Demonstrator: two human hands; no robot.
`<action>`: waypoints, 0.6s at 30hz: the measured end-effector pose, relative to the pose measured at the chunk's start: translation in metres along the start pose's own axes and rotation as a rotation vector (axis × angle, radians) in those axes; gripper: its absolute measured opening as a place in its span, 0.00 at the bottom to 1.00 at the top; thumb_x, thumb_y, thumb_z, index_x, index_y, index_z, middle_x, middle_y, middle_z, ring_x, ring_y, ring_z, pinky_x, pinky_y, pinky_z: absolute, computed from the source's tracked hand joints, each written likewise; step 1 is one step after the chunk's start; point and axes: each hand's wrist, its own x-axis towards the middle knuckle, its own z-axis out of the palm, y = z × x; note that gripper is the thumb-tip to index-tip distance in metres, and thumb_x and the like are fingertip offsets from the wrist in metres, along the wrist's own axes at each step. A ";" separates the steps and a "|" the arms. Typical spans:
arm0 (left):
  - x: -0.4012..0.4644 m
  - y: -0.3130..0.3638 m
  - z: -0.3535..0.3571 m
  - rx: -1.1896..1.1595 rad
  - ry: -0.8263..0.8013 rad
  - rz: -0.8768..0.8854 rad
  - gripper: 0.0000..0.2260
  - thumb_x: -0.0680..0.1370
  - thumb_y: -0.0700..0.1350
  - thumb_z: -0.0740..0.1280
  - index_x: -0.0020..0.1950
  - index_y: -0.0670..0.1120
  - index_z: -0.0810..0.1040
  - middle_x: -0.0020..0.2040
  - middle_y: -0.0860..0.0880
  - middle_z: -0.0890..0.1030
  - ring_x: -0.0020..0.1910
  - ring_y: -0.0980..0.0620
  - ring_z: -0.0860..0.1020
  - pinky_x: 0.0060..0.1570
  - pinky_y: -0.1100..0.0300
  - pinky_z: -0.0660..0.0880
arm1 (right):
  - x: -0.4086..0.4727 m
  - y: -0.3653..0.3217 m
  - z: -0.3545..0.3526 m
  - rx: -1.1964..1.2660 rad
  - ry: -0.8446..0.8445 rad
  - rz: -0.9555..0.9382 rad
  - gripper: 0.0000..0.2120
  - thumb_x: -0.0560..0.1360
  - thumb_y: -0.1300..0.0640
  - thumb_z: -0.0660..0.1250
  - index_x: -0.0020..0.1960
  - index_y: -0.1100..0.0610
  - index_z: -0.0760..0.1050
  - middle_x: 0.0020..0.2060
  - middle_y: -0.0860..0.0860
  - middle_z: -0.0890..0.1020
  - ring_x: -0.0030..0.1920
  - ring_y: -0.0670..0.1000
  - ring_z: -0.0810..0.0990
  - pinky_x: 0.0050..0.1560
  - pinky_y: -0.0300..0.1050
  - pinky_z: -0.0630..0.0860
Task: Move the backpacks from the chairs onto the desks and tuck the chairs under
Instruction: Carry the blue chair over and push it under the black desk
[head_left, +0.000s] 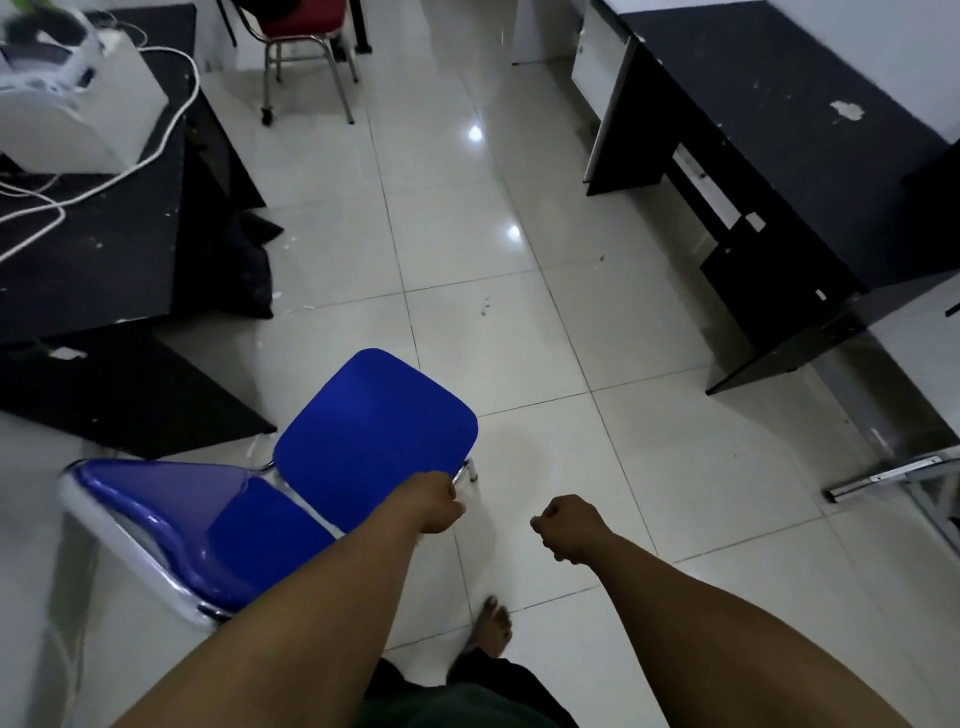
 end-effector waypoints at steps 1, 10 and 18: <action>-0.001 -0.006 -0.002 -0.008 0.002 -0.003 0.13 0.80 0.52 0.63 0.60 0.45 0.75 0.55 0.48 0.77 0.52 0.50 0.75 0.55 0.56 0.74 | 0.000 -0.006 0.007 -0.003 -0.003 -0.003 0.12 0.76 0.53 0.64 0.50 0.62 0.77 0.48 0.59 0.85 0.42 0.56 0.80 0.37 0.43 0.71; -0.006 -0.095 -0.036 0.026 -0.016 0.058 0.17 0.81 0.54 0.63 0.65 0.46 0.73 0.63 0.46 0.75 0.59 0.47 0.75 0.59 0.54 0.75 | -0.010 -0.077 0.076 0.029 0.008 0.001 0.09 0.77 0.54 0.63 0.46 0.60 0.75 0.47 0.59 0.84 0.39 0.55 0.81 0.34 0.41 0.72; -0.014 -0.215 -0.080 0.245 -0.066 0.147 0.16 0.80 0.54 0.64 0.63 0.47 0.74 0.63 0.45 0.76 0.56 0.47 0.75 0.59 0.54 0.73 | -0.033 -0.153 0.176 0.187 0.036 0.002 0.08 0.79 0.54 0.63 0.43 0.56 0.73 0.36 0.50 0.77 0.37 0.50 0.77 0.29 0.37 0.69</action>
